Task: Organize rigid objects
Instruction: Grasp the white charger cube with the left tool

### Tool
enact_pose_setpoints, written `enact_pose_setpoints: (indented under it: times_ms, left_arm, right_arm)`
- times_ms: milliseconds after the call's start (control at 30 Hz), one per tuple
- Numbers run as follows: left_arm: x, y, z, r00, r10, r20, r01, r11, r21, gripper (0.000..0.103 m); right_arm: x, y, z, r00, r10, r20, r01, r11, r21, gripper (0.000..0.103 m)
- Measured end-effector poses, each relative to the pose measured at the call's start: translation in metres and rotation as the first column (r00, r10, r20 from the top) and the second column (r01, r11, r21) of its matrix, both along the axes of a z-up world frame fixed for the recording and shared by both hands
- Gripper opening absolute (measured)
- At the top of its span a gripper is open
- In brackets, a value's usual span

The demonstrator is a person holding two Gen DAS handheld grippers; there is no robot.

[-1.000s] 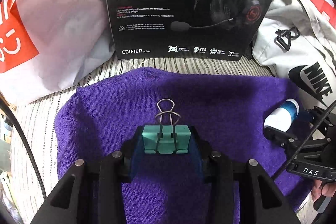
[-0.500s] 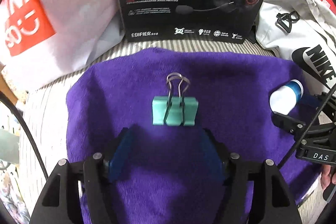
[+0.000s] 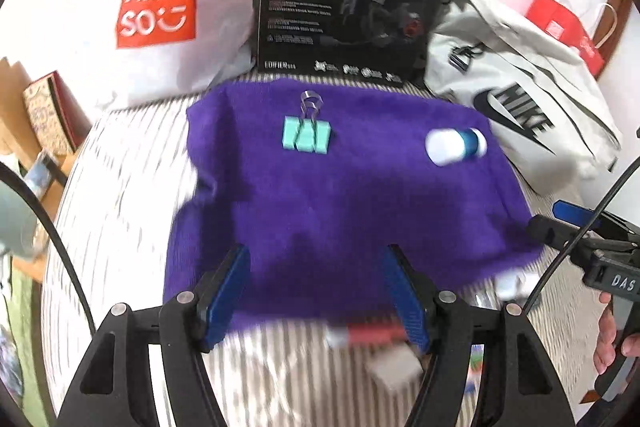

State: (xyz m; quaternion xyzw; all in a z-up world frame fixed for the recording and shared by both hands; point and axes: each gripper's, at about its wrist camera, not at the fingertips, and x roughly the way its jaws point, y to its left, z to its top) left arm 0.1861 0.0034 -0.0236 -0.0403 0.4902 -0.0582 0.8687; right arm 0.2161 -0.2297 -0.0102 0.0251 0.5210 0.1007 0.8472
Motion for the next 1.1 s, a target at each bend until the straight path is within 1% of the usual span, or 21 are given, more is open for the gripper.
enact_pose_setpoints:
  times_ms: [67, 167, 267, 333, 367, 467, 633, 767, 833, 867, 933, 1000, 1033, 1100]
  left_arm:
    - [-0.023, 0.0, -0.004, 1.0, -0.004, -0.009, 0.004, 1.0, -0.011, 0.067]
    - [-0.041, -0.008, -0.016, 1.0, -0.002, -0.027, 0.002, 1.0, -0.03, 0.067]
    - [-0.053, -0.017, -0.026, 0.999, -0.003, -0.051, -0.001, 0.998, -0.069, 0.067]
    - [-0.051, -0.026, -0.034, 0.998, -0.016, -0.062, 0.01, 0.996, -0.087, 0.067]
    - [-0.05, -0.032, -0.038, 0.998, -0.021, -0.065, 0.015, 0.997, -0.079, 0.067]
    - [-0.046, -0.039, -0.051, 0.996, -0.007, -0.091, 0.006, 1.0, -0.016, 0.067]
    - [-0.056, -0.027, -0.054, 0.996, 0.005, -0.094, -0.002, 1.0, 0.028, 0.068]
    - [-0.067, -0.024, -0.054, 0.995, -0.014, -0.096, 0.02, 0.998, 0.065, 0.068]
    - [-0.072, -0.025, -0.056, 0.995, -0.022, -0.097, 0.031, 0.995, 0.095, 0.068]
    - [-0.073, -0.025, -0.056, 0.995, -0.02, -0.099, 0.03, 0.994, 0.101, 0.068]
    - [-0.076, -0.023, -0.053, 0.996, -0.012, -0.091, 0.02, 0.996, 0.085, 0.067]
    - [-0.078, -0.025, -0.049, 0.997, -0.044, -0.068, 0.047, 0.998, 0.044, 0.067]
    - [-0.078, -0.028, -0.048, 0.996, -0.057, -0.064, 0.06, 0.997, 0.04, 0.067]
    - [-0.076, -0.036, -0.047, 0.995, -0.075, -0.059, 0.078, 0.995, 0.063, 0.067]
  right_arm:
    - [-0.017, -0.006, 0.004, 1.0, -0.017, 0.004, 0.017, 1.0, 0.024, 0.083]
    - [-0.048, -0.012, 0.003, 0.999, -0.036, -0.001, 0.036, 0.998, 0.047, 0.083]
    - [-0.074, -0.02, -0.001, 0.998, -0.053, -0.014, 0.054, 0.998, 0.037, 0.083]
    - [-0.086, -0.025, -0.008, 0.998, -0.057, -0.028, 0.058, 0.998, 0.036, 0.083]
    - [-0.091, -0.028, -0.01, 0.998, -0.06, -0.035, 0.062, 0.997, 0.039, 0.083]
    - [-0.102, -0.035, -0.018, 0.996, -0.074, -0.053, 0.076, 0.996, 0.037, 0.083]
    - [-0.115, -0.044, -0.021, 0.995, -0.092, -0.05, 0.093, 0.995, 0.031, 0.083]
    - [-0.12, -0.047, -0.019, 0.995, -0.095, -0.036, 0.097, 0.994, 0.044, 0.083]
    - [-0.121, -0.045, -0.019, 0.995, -0.09, -0.035, 0.091, 0.995, 0.045, 0.083]
    - [-0.122, -0.044, -0.019, 0.996, -0.084, -0.034, 0.085, 0.995, 0.045, 0.083]
    - [-0.123, -0.042, -0.02, 0.997, -0.075, -0.035, 0.076, 0.996, 0.041, 0.083]
    - [-0.123, -0.04, -0.021, 0.997, -0.067, -0.04, 0.069, 0.997, 0.04, 0.083]
    - [-0.122, -0.039, -0.023, 0.997, -0.064, -0.044, 0.066, 0.997, 0.039, 0.083]
    - [-0.122, -0.037, -0.024, 0.997, -0.059, -0.049, 0.061, 0.998, 0.032, 0.083]
